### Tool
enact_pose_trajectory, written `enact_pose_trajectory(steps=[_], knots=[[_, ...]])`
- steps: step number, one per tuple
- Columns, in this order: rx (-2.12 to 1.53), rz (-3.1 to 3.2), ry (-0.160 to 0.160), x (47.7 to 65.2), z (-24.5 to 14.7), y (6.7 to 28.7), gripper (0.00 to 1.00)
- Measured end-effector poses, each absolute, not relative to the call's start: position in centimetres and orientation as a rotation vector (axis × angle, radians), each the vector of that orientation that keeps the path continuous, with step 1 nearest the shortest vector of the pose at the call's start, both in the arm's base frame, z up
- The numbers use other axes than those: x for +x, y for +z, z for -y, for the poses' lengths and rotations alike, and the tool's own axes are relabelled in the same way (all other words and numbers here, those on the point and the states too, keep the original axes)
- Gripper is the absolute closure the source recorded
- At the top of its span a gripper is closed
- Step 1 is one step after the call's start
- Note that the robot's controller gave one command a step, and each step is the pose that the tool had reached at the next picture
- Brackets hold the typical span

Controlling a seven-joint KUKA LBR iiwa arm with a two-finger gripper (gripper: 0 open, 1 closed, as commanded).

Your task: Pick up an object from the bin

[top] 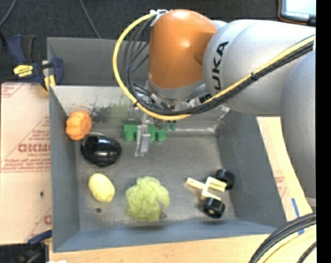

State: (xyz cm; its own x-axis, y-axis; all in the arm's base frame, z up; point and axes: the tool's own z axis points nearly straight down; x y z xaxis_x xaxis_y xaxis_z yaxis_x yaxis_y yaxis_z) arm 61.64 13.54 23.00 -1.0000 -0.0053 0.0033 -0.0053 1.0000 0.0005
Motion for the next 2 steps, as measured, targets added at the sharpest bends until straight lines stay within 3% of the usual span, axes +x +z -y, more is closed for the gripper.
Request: enact_pose_trajectory(steps=[1,2], knots=[[0.005,3.145,-0.003,61.7,-13.5,23.5,0.00],[0.093,3.147,-0.002,57.9,-12.2,20.7,0.00]])
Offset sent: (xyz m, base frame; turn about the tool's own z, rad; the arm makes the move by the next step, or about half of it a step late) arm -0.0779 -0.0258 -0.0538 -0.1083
